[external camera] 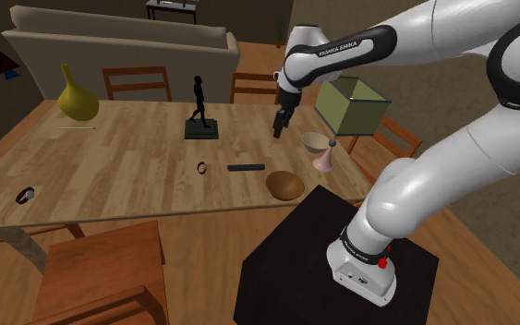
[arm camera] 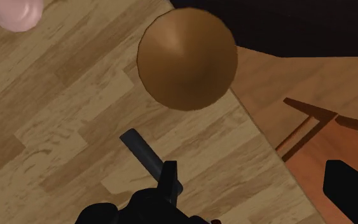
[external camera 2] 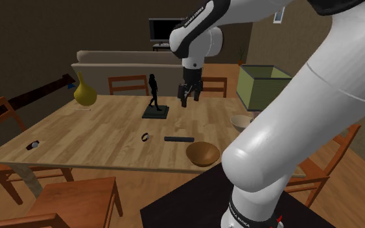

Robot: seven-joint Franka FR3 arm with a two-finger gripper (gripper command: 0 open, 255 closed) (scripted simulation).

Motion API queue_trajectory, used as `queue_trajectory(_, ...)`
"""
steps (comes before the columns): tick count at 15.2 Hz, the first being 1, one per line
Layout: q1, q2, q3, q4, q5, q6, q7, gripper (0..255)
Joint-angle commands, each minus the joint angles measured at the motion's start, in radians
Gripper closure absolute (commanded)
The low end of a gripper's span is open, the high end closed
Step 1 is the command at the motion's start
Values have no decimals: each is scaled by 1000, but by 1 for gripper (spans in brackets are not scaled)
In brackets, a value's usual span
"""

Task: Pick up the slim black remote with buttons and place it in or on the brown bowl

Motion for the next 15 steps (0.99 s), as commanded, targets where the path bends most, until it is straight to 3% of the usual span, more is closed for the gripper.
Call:
queue_trajectory(1, 9, 74, -29, 8, 10, 61, -70, 0)
queue_trajectory(8, 34, 367, -97, 103, 119, 225, -334, 0)
queue_trajectory(15, -11, 672, -64, 270, 273, 318, -598, 0)
